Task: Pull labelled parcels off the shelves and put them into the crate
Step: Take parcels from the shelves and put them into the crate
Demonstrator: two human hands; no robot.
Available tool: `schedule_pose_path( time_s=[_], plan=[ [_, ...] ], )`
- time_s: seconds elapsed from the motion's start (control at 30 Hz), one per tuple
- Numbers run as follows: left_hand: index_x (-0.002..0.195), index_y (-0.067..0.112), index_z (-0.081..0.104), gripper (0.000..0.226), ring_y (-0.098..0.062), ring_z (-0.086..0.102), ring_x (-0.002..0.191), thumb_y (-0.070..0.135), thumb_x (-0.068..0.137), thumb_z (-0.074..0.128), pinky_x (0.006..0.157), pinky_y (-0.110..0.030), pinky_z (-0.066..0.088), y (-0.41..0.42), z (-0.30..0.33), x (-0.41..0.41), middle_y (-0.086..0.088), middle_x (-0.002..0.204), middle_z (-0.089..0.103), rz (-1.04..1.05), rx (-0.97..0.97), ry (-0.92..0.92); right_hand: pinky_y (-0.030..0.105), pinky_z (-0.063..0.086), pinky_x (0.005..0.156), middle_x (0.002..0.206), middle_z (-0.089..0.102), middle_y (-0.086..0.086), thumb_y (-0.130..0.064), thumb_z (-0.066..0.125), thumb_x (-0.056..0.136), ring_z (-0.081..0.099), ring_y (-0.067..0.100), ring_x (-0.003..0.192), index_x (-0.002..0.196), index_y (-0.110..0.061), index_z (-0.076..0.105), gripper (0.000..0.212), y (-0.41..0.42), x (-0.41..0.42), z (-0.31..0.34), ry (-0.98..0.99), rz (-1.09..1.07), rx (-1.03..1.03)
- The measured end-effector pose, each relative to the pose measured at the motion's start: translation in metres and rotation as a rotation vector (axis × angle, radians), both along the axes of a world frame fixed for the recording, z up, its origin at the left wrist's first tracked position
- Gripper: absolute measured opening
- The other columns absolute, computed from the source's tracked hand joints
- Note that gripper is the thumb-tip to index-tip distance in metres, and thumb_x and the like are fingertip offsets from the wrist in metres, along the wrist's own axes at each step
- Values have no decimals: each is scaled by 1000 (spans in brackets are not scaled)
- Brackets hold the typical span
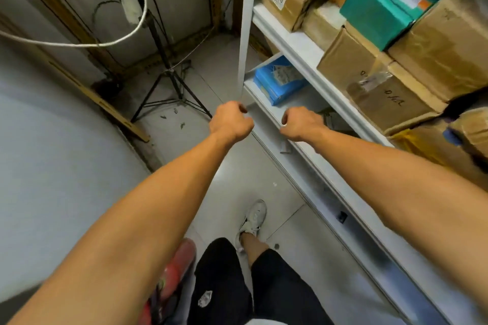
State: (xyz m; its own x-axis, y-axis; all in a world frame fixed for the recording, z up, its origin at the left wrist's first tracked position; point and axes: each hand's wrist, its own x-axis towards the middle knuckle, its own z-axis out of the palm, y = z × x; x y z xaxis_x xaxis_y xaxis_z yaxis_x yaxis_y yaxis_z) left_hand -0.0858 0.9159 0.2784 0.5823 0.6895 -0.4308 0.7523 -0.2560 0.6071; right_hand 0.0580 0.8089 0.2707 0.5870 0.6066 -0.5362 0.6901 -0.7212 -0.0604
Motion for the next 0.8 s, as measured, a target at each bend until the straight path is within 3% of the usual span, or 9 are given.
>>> schedule_pose_path(
  time_s=[0.1,0.2,0.3,0.37,0.47,0.57,0.6,0.7,0.8],
  plan=[
    [120,20,70,35,-24,64,111,16,86,61,99,-38,53,26,-43,28,-5,118,70,102,-83,-53,32,48,79,116,68,7,-28,66,92,62,25,101,113,-19,71,24,23,29,-45,52,-80,18],
    [121,16,69,31,-21,66,107,17,91,61,96,-35,54,56,-97,64,-4,114,71,168,-154,-133,37,52,92,119,69,11,-27,66,91,62,29,113,110,-16,74,23,43,56,-101,141,-212,90],
    [123,17,66,29,-17,64,98,20,95,60,85,-26,51,82,-161,105,2,103,67,187,-205,-206,32,51,95,108,69,3,-27,66,90,65,25,108,99,-22,73,12,63,84,-165,293,-505,274],
    [125,17,64,30,-18,64,101,21,95,61,90,-26,50,97,-204,135,2,106,65,194,-251,-249,42,56,95,101,71,4,-31,65,84,69,28,101,86,-23,66,9,75,102,-205,342,-788,487],
    [136,20,56,44,-20,59,114,23,93,65,103,-35,50,116,-249,173,-3,130,59,162,-241,-274,52,56,92,116,65,10,-40,67,74,65,34,106,108,-17,52,44,88,133,-261,337,-1081,713],
    [145,20,46,60,-22,53,127,24,89,67,109,-37,45,133,-275,211,-5,144,49,57,-217,-324,48,53,99,136,57,10,-55,64,63,62,32,116,144,-20,41,91,99,149,-278,327,-1150,788],
    [147,21,44,65,-22,53,127,27,86,66,110,-38,45,138,-281,221,-4,145,49,34,-240,-344,44,55,97,137,57,8,-49,67,73,63,28,114,147,-20,40,84,103,150,-279,387,-1189,857],
    [152,22,37,77,-20,53,124,36,82,66,110,-38,45,148,-291,241,-3,143,49,9,-236,-343,36,63,66,121,64,3,-21,57,100,68,18,95,139,-17,47,40,114,157,-281,612,-1270,1074],
    [144,20,51,73,-21,58,118,51,81,72,105,-37,48,156,-292,243,-4,136,57,32,-223,-277,48,63,77,123,69,5,-44,62,92,72,24,99,137,-18,54,52,110,157,-286,644,-1323,1080]
  ],
)
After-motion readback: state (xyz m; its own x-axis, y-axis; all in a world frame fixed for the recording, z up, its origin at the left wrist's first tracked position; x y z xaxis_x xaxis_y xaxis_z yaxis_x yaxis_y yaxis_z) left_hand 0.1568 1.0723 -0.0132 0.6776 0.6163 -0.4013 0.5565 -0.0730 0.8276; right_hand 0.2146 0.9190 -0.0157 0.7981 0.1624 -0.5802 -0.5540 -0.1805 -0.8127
